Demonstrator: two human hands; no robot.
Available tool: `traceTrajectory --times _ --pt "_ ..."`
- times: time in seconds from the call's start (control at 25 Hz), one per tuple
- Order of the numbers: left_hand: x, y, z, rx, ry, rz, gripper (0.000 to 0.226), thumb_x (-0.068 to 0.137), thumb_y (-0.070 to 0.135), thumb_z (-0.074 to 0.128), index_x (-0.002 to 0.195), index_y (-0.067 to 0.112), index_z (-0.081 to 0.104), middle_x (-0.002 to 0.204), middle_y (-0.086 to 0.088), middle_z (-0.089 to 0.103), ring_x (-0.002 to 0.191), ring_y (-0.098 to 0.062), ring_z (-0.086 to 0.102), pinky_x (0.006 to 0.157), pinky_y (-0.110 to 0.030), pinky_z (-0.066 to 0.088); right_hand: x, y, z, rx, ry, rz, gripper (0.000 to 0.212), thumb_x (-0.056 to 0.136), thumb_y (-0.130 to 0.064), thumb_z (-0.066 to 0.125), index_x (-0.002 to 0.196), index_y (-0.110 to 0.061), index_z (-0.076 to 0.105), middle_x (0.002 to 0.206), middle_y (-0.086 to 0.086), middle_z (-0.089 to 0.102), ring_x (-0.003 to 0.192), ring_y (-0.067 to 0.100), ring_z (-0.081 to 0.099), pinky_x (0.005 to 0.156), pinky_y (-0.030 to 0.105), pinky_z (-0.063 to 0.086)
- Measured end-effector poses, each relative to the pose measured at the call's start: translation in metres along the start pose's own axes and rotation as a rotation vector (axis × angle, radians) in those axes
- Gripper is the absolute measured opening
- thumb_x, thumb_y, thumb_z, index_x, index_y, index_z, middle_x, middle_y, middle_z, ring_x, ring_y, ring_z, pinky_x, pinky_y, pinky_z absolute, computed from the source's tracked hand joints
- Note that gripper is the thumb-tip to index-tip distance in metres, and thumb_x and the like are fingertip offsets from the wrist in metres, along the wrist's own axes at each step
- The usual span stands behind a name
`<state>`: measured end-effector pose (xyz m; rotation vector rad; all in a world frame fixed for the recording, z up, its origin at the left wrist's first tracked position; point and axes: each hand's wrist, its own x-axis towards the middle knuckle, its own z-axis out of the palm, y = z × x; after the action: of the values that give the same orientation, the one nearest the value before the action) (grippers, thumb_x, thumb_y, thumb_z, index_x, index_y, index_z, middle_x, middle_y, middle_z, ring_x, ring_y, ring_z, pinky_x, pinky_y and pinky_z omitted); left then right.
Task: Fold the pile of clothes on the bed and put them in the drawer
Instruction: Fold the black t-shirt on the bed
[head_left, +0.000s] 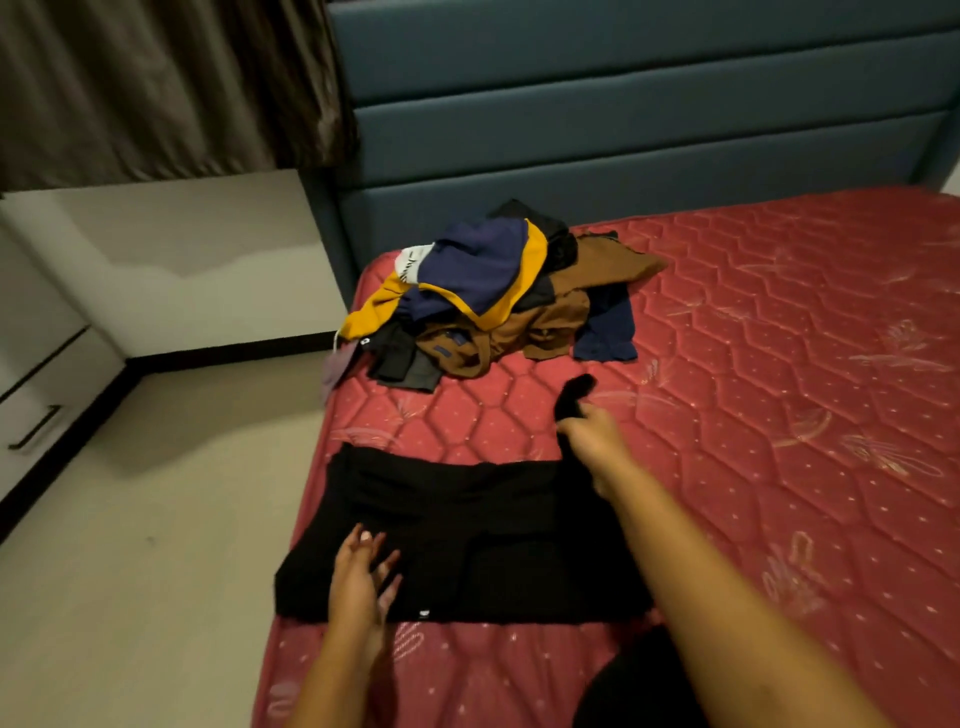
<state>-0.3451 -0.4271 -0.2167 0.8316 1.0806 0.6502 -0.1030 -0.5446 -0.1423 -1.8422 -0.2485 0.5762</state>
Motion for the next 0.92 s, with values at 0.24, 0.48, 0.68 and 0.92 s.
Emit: traceTrajectory --times 0.24,0.48,0.68,0.92 --pt "0.041 0.042 -0.035 -0.083 -0.178 -0.21 0.057 0.098 0.056 0.028 0.137 0.019 0.047 0.133 -0.009 0.055 0.117 -0.032 0.053 0.09 -0.037 0.042 -0.057 -0.015 0.176 -0.203 -0.348 -0.133 0.045 0.096 -0.017 0.048 0.141 -0.021 0.047 0.132 0.013 0.058 0.115 0.027 0.058 0.092 0.028 0.044" --pt "0.087 0.062 -0.049 0.319 -0.206 0.027 0.046 0.092 0.0 0.054 0.128 0.027 0.047 0.117 -0.013 0.063 0.099 -0.024 0.065 0.069 -0.025 0.054 -0.053 0.028 0.201 -0.585 -0.525 -0.289 0.047 0.098 -0.037 0.046 0.144 -0.029 0.04 0.134 0.005 0.056 0.117 0.021 0.056 0.102 0.036 0.044" --pt "0.107 0.066 -0.057 0.695 -0.166 0.424 0.053 0.082 -0.019 0.043 0.097 0.024 0.07 0.116 -0.002 0.064 0.113 -0.017 0.058 0.1 -0.023 0.042 -0.038 0.066 0.179 -1.143 -0.392 -0.543 0.068 0.086 -0.062 0.004 0.151 -0.042 0.008 0.16 -0.01 0.013 0.148 0.018 0.011 0.118 0.04 0.004" --pt "0.093 0.051 -0.057 1.275 0.056 0.732 0.053 0.087 0.007 0.058 0.137 0.025 0.051 0.154 -0.003 0.03 0.142 -0.025 0.026 0.112 -0.043 0.026 -0.034 0.101 0.198 -1.271 -0.389 -0.441 0.063 0.093 -0.068 0.003 0.143 -0.044 0.033 0.146 -0.009 0.046 0.134 0.022 0.045 0.111 0.049 0.01"
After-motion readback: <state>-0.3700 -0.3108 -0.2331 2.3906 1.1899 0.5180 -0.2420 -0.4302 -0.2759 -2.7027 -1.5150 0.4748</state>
